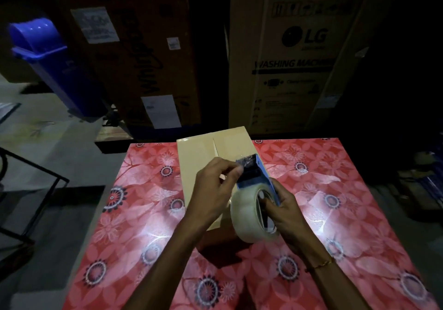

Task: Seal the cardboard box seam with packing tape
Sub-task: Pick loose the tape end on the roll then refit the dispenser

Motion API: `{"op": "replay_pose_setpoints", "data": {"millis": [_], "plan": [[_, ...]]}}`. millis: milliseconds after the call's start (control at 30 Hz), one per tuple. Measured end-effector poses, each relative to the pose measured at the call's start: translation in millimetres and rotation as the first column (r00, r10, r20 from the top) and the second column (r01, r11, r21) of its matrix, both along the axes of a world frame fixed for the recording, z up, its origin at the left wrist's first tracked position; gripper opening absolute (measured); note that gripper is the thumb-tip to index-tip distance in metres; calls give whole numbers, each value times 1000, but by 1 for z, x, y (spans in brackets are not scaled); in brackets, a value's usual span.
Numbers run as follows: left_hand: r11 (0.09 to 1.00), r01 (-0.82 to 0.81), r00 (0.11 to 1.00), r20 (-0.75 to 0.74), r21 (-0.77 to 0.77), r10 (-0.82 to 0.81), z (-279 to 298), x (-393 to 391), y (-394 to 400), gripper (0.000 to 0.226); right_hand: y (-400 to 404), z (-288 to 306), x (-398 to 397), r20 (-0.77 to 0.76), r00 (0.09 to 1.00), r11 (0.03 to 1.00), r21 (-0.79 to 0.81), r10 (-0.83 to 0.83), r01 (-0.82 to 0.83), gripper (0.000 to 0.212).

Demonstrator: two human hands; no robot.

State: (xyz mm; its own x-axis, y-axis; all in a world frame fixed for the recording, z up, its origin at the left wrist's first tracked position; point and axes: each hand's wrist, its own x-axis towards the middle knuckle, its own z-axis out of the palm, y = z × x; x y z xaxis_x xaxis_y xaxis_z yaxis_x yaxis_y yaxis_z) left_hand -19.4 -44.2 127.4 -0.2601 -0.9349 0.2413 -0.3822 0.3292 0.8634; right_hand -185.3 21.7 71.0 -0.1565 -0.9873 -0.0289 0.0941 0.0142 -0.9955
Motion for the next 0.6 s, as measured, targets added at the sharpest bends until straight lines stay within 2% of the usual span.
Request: {"op": "replay_pose_setpoints", "data": {"millis": [233, 333, 500, 600], "plan": [[976, 220, 975, 44, -7, -219, -16, -29, -1, 25, 28, 1, -17, -154, 970, 982, 5, -186, 189, 26], [949, 310, 950, 30, 56, -312, -22, -50, 3, 33, 43, 1, -33, -239, 947, 973, 23, -216, 228, 21], [906, 393, 912, 56, 159, -406, -38, -95, 5, 33, 64, -14, -66, -371, 877, 937, 47, -305, 346, 15], [860, 425, 895, 11, 281, -446, -53, -126, 8, 40, 72, -30, -90, -450, 826, 912, 55, -341, 407, 14]]}}
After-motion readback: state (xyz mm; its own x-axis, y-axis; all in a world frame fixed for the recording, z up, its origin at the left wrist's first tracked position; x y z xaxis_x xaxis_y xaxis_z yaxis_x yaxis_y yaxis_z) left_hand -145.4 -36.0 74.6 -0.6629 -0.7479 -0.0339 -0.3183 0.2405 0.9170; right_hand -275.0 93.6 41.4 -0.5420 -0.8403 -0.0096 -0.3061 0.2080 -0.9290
